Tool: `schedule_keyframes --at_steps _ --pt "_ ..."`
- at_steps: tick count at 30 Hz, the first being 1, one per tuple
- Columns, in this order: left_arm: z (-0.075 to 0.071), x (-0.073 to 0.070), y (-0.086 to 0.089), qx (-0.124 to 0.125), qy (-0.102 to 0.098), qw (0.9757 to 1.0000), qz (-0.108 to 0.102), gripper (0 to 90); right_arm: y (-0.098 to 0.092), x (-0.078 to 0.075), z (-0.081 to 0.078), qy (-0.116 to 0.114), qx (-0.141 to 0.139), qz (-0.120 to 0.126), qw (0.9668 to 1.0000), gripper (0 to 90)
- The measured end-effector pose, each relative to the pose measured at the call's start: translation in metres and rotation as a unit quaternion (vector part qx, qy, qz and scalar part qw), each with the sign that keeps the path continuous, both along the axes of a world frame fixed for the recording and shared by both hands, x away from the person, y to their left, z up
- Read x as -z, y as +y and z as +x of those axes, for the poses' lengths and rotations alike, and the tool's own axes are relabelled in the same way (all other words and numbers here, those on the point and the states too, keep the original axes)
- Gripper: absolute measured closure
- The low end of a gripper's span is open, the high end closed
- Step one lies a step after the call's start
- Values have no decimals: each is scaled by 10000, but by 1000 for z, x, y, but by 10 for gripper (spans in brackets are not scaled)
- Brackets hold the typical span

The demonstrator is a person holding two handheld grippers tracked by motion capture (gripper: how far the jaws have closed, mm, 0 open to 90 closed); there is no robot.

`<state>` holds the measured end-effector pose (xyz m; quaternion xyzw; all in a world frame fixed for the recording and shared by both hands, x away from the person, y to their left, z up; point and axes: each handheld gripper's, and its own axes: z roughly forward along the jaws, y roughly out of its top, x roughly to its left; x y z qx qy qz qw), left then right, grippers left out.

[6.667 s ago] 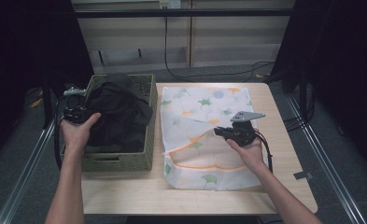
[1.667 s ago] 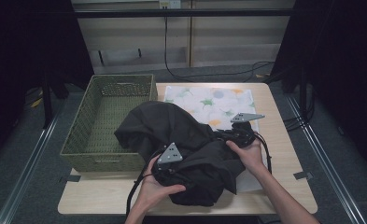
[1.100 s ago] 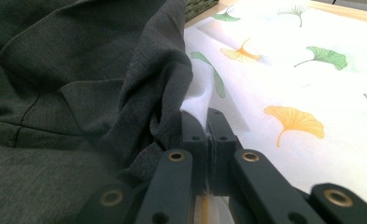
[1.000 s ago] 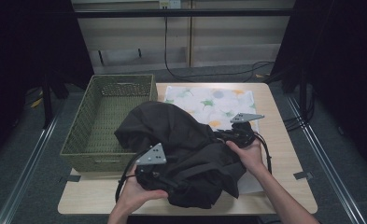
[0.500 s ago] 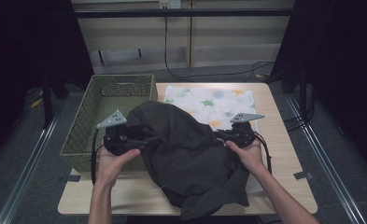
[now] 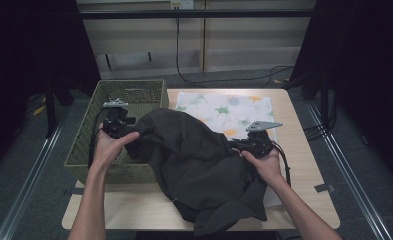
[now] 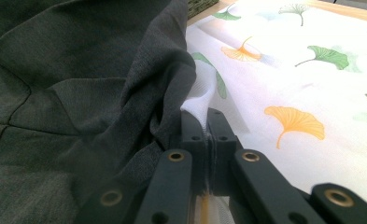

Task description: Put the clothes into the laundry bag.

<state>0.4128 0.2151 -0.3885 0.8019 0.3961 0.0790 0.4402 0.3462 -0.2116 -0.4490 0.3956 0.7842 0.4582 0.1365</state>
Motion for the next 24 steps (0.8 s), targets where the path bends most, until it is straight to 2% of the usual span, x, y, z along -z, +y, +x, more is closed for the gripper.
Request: schedule_keyframes --at_steps 1,3,4,6,7,8,11,12,13,14,15,16,17,18,19,22,24 --pt "2 4 -7 21 -12 10000 75 28 0 0 0 9 2 -9 10000 885" --pt "4 6 -10 94 7 10000 15 30 1 0 0 -8 -6 -35 10000 885" --pt "6 8 -12 131 46 9999 54 29 1 0 -1 -12 -10 -44 10000 885" --pt "12 15 -16 170 179 9995 219 17 1 0 -1 -12 -17 -46 10000 885" --pt "20 23 -18 218 473 9984 205 0 1 0 -1 -6 -18 -46 10000 885" --pt "22 24 -18 227 553 9981 139 3 1 0 -1 -3 -24 -50 10000 884" --pt "23 29 -20 229 591 9979 111 0 1 0 -1 -7 -41 -56 10000 884" --pt "23 31 -21 316 666 9971 175 0 1 0 -1 -7 -41 -56 10000 884" --pt "24 34 -26 636 849 9943 136 50 1 0 0 3 -50 -56 10000 884" --pt "24 34 -26 636 849 9943 136 107 1 0 0 0 -51 -60 10000 884" --pt "25 33 -27 894 910 9918 28 182 2 0 0 -3 -49 -65 10000 884" --pt "24 31 -27 941 920 9913 -27 257 2 0 0 -3 -44 -67 10000 884" --pt "24 31 -27 941 920 9913 -27 321 2 0 0 -3 -44 -67 10000 884" --pt "23 29 -28 982 890 9912 -18 321 2 0 0 -11 -42 -73 10000 884" --pt "21 25 -29 941 830 9921 82 386 2 0 -1 -9 -35 -64 10000 884" --pt "18 22 -30 935 755 9927 124 482 1 0 0 -5 -47 -59 10000 884" --pt "16 18 -29 879 685 9936 163 514 2 0 0 -7 -35 -57 10000 884"
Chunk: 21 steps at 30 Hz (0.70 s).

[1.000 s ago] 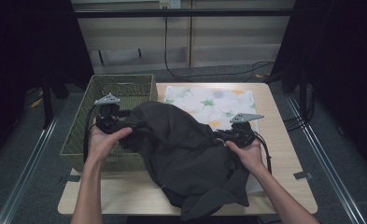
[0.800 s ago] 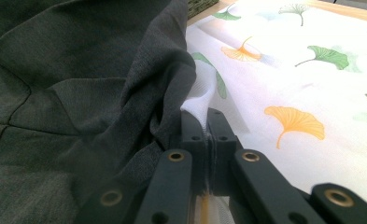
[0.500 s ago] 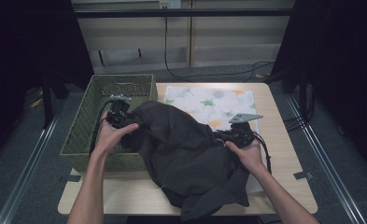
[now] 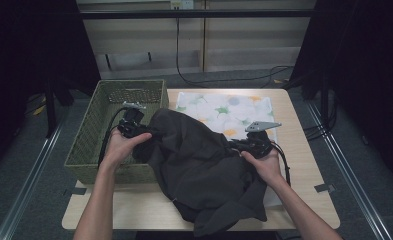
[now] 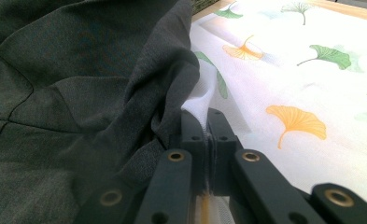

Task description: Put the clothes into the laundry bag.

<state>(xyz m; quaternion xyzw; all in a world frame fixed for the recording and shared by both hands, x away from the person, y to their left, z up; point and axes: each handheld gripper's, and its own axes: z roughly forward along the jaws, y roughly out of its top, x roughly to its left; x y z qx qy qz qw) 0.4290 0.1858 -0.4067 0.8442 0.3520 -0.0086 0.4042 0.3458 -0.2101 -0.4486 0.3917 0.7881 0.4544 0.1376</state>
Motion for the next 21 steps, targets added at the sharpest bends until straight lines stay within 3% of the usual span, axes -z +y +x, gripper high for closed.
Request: schedule_keyframes --at_steps 4,6,7,8,9,12,15,17,20,21 --pt "-4 -2 -2 -154 -103 9998 33 524 0 0 0 9 2 6 10000 885" --pt "-7 -7 0 -280 -269 9992 -19 536 0 0 0 8 -7 0 10000 885" --pt "-11 -17 6 -394 -440 9979 -250 611 0 0 0 13 -4 -1 10000 885" --pt "-11 -17 6 -394 -440 9979 -250 671 0 0 0 13 -4 -1 10000 885" --pt "-16 -24 4 -322 -608 9975 -129 753 0 1 0 16 1 -1 10000 885" --pt "-17 -25 0 -344 -607 9976 10 798 0 1 1 21 11 0 10000 885" --pt "-18 -25 -1 -398 -671 9969 -140 839 1 1 0 24 20 -8 10000 885" --pt "-21 -31 -1 -431 -811 9951 -363 845 0 1 0 14 15 -5 10000 885" --pt "-29 -47 -5 -339 -1020 9930 -489 849 0 1 1 30 18 2 10000 886" --pt "-36 -62 -12 -225 -1217 9904 -609 851 0 2 1 26 17 -4 10000 886"
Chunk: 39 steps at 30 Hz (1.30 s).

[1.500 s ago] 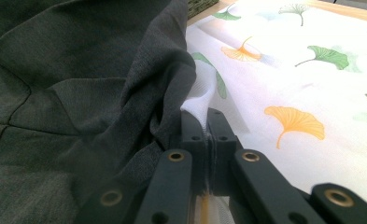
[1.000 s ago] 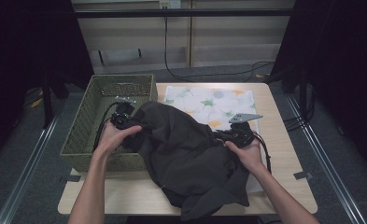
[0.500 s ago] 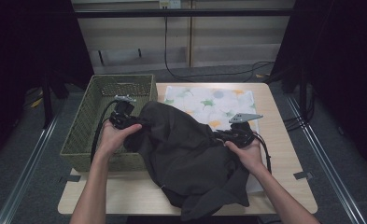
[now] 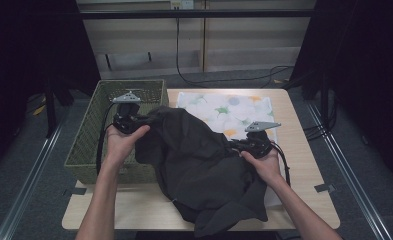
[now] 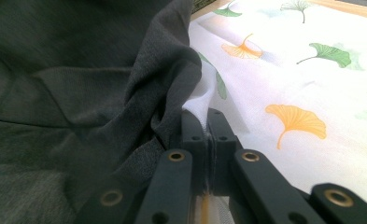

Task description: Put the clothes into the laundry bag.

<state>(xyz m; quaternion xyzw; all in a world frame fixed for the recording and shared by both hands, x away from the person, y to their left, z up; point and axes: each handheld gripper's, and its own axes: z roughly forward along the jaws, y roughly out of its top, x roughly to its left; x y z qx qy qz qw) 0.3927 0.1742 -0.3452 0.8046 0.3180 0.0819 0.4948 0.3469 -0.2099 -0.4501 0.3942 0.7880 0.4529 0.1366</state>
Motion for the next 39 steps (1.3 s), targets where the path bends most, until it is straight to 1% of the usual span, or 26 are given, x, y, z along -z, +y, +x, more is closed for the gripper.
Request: schedule_keyframes --at_steps 1,2,3,4,6,7,11,13,14,15,18,20,21,22,23,24,25,26,28,29,34,35,36,37,38,39 --pt "0 0 0 0 0 10000 0 851 0 0 0 0 0 0 10000 886" --pt "-9 -14 -11 205 -246 9995 -64 852 0 0 0 4 11 6 10000 887" --pt "-9 -14 -11 205 -246 9995 -64 852 0 0 0 4 11 6 10000 887" --pt "-18 -26 -24 373 -451 9982 -83 852 0 -1 -1 -4 15 -2 10000 888" --pt "-23 -30 -31 459 -531 9975 -114 853 1 -1 -1 -3 20 -3 10000 888" --pt "-31 -38 -45 652 -650 9957 -139 853 1 0 -1 -11 5 -2 10000 888" --pt "-39 -41 -66 933 -718 9927 -258 853 1 0 -2 -2 -4 -13 10000 888" --pt "-47 -35 -84 1145 -663 9906 -353 853 0 0 -1 2 8 14 10000 889" --pt "-47 -35 -84 1145 -663 9906 -353 853 0 0 -1 2 8 14 10000 889" --pt "-54 -26 -96 1339 -592 9881 -481 853 -1 0 -1 1 6 29 10000 889" --pt "-60 -13 -111 1477 -493 9866 -492 853 -1 0 0 22 -3 77 10000 889" --pt "-59 8 -127 1638 -338 9855 -300 853 -2 0 0 26 -3 97 9999 889" --pt "-56 20 -132 1641 -152 9861 -207 852 -2 -1 -1 50 7 114 9999 890" --pt "-52 40 -140 1656 98 9859 -200 853 -2 -2 -1 39 4 101 9999 891" --pt "-51 51 -145 1706 231 9849 -169 852 -2 -2 -1 41 11 99 9999 891" --pt "-51 51 -145 1706 231 9849 -169 852 -2 -2 -1 25 1 98 9999 891" --pt "-54 70 -154 1822 401 9824 -78 852 -3 -2 0 35 3 122 9999 891" --pt "-54 70 -154 1822 401 9824 -78 852 -3 -2 0 35 3 122 9999 891" --pt "-58 87 -163 1913 552 9800 52 852 -5 -2 1 32 21 169 9999 891" --pt "-58 87 -163 1913 552 9800 52 851 -5 -2 1 32 21 169 9999 891" --pt "-70 105 -175 2095 583 9753 383 851 -7 -8 -1 -59 63 263 9996 892" --pt "-73 111 -180 2163 622 9731 487 850 -8 -10 -2 -81 44 306 9995 892" --pt "-77 120 -186 2110 639 9724 761 850 -9 -15 -3 -117 58 486 9987 892" --pt "-77 120 -186 2110 639 9724 761 851 -9 -15 -3 -117 58 486 9987 892" --pt "-79 127 -190 2101 553 9709 1009 851 -8 -22 -5 -179 39 516 9985 893" --pt "-79 127 -190 2101 553 9709 1009 852 -8 -22 -5 -179 39 516 9985 893"
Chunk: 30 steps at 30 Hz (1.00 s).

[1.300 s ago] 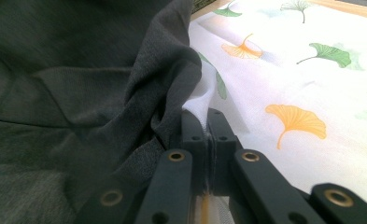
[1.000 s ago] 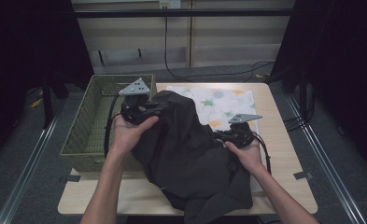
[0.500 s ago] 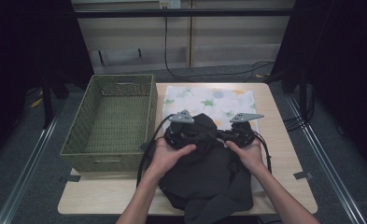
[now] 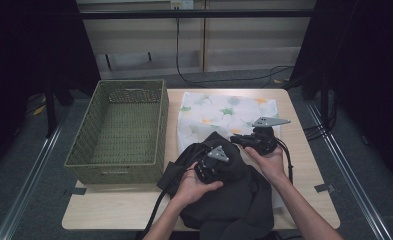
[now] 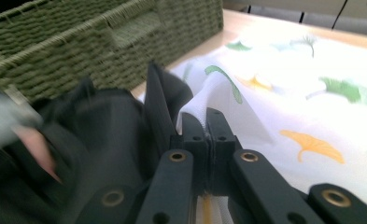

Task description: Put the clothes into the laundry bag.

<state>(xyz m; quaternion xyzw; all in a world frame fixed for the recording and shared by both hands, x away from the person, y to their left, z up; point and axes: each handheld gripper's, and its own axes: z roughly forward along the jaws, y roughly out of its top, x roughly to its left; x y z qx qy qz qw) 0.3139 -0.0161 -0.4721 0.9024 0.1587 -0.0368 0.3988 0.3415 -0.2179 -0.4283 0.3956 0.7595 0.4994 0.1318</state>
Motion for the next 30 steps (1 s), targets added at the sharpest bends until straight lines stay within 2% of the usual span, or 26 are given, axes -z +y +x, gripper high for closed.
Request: schedule_keyframes --at_steps 1,2,4,6,8,9,10,11,13,14,15,17,18,19,21,22,23,24,25,26,27,29,30 --pt "1 3 -1 9 118 9997 -192 852 1 -3 -1 -66 -27 -5 10000 892" --pt "2 3 -1 78 64 9999 -61 853 2 -6 -2 -94 -28 22 9999 893" --pt "2 4 -3 69 114 9999 -67 853 3 -12 -4 -178 -62 31 9998 893" --pt "1 2 -6 257 69 9995 189 853 5 -23 -7 -347 -82 85 9993 893" --pt "-1 3 -8 234 74 9996 122 853 4 -28 -7 -416 -72 148 9990 893" --pt "-1 3 -9 240 61 9996 167 853 5 -37 -9 -533 -69 267 9982 893" --pt "-1 3 -9 240 61 9996 167 853 5 -37 -9 -533 -69 267 9982 893" --pt "-3 3 -9 206 -28 9997 152 853 6 -40 -10 -586 -103 218 9980 893" --pt "-1 2 -8 47 -35 9998 211 845 12 -38 -12 -532 -199 214 9982 894" --pt "-1 1 -6 -51 -121 9996 245 835 14 -35 -12 -485 -207 168 9985 893" --pt "-2 2 -6 -160 -139 9998 47 822 16 -32 -12 -454 -239 147 9986 894" --pt "-4 1 -4 -263 -193 9994 -127 773 19 -26 -13 -361 -261 48 9990 893" --pt "-4 1 -4 -263 -193 9994 -127 748 19 -23 -14 -321 -266 23 9991 893" --pt "-5 -2 -1 -285 -224 9989 -285 716 19 -21 -14 -288 -277 1 9992 893" --pt "-6 -4 0 -307 -279 9986 -327 683 20 -18 -14 -255 -247 -40 9994 893" --pt "-6 -6 2 -312 -266 9986 -338 645 20 -16 -15 -236 -241 -81 9994 893" --pt "-6 -7 4 -305 -227 9983 -435 553 21 -13 -15 -211 -235 -131 9994 893" --pt "-5 -8 6 -312 -178 9978 -548 508 23 -8 -15 -189 -234 -281 9992 893" --pt "-6 -10 8 -287 -135 9970 -707 508 23 -8 -15 -189 -234 -281 9992 893" --pt "-6 -13 12 -235 -67 9954 -929 438 24 -6 -15 -163 -238 -300 9991 892" --pt "-6 -16 15 -249 16 9941 -1055 387 24 -4 -14 -148 -247 -317 9991 892" --pt "-6 -26 26 -295 126 9915 -1259 318 24 1 -13 -102 -198 -347 9991 892" --pt "-6 -26 26 -295 126 9915 -1259 305 24 1 -13 -102 -198 -347 9991 892"
